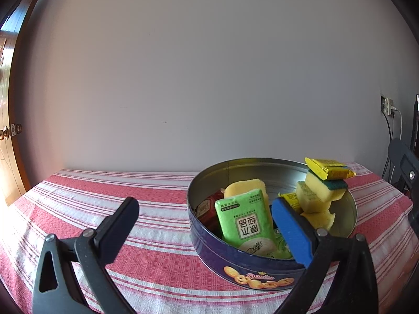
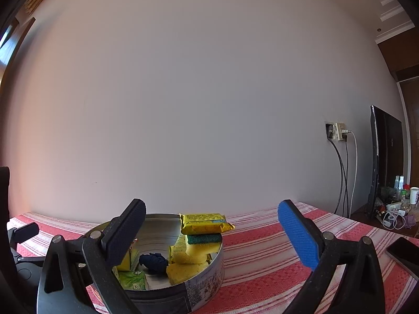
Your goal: Organize objects
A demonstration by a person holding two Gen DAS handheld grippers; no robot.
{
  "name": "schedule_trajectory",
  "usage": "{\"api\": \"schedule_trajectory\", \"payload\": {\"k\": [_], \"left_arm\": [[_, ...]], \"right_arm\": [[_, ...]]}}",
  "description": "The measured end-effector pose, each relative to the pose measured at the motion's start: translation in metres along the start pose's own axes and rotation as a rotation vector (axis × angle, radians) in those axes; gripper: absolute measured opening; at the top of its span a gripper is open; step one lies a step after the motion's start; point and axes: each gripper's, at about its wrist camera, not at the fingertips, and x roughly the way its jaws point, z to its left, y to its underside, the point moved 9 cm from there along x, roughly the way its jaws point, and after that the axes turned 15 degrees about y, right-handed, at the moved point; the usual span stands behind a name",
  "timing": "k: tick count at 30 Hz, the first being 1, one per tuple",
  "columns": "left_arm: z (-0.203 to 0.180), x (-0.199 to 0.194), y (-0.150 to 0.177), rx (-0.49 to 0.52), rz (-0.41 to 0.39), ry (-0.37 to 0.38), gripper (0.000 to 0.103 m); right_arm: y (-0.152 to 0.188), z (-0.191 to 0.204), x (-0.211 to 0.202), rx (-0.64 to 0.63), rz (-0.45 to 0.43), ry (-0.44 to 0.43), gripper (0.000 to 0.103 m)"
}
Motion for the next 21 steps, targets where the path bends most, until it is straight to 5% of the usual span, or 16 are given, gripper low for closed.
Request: {"api": "schedule_trajectory", "payload": {"k": [21], "left_arm": [[0.0017,0.008,0.0029,-0.01,0.028,-0.008,0.103]], "right_arm": [[0.0005,-0.0025,-0.0001,0.005,0.013,0.02,0.102]]}}
